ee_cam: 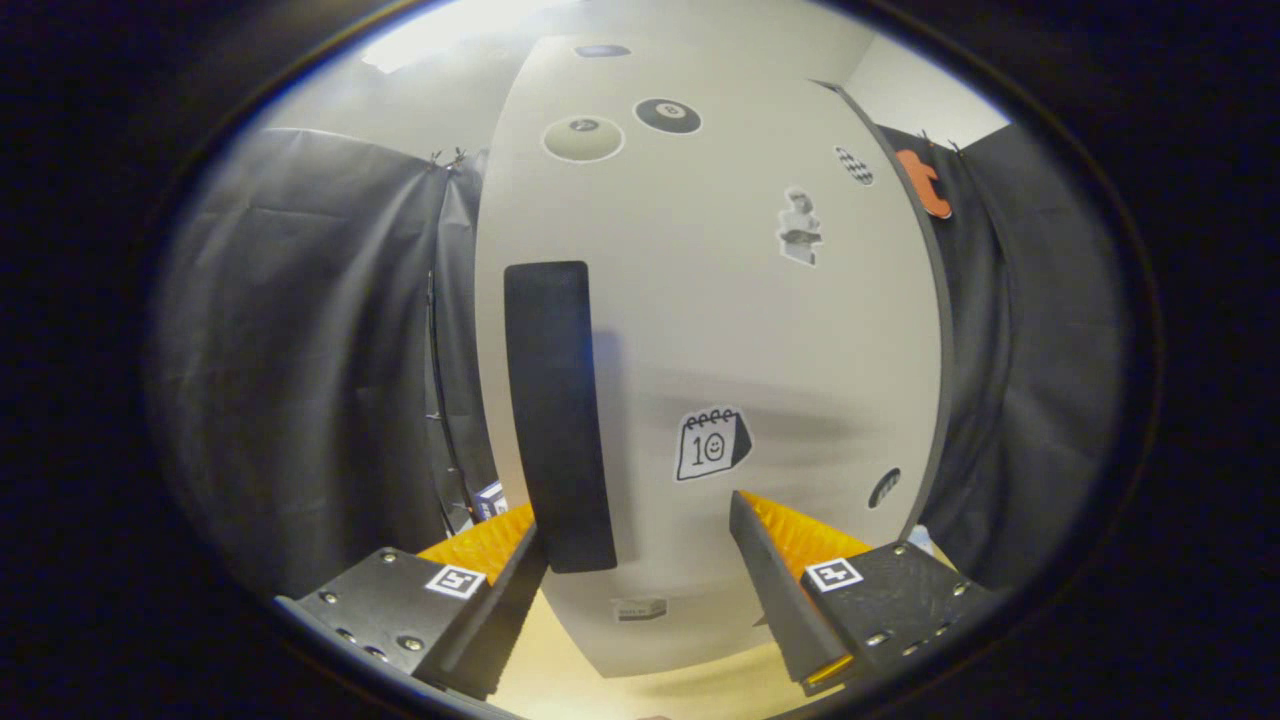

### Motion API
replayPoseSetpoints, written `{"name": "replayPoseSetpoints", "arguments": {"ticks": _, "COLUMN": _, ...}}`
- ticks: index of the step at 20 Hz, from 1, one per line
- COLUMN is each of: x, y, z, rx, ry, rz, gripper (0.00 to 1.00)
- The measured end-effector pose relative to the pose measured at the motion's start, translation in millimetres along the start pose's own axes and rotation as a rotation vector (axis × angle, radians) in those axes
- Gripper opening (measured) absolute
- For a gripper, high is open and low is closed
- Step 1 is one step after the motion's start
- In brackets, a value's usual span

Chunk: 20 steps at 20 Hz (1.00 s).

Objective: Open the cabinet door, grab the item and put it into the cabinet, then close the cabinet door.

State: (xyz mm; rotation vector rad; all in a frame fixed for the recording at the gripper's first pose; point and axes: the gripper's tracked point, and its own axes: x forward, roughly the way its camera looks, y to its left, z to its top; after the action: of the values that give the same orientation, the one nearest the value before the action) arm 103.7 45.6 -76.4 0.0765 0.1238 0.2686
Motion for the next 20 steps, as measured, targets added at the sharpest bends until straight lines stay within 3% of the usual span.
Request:
{"name": "replayPoseSetpoints", "arguments": {"ticks": 6, "x": 54.6, "y": 11.4, "z": 2.7, "rx": -0.012, "ry": -0.022, "rz": -0.023, "gripper": 1.00}}
{"name": "replayPoseSetpoints", "arguments": {"ticks": 13, "x": 64.4, "y": 13.0, "z": 1.9, "rx": -0.035, "ry": -0.049, "rz": -0.131, "gripper": 1.00}}
{"name": "replayPoseSetpoints", "arguments": {"ticks": 20, "x": 65.9, "y": 14.7, "z": 1.8, "rx": -0.043, "ry": -0.060, "rz": -0.163, "gripper": 1.00}}
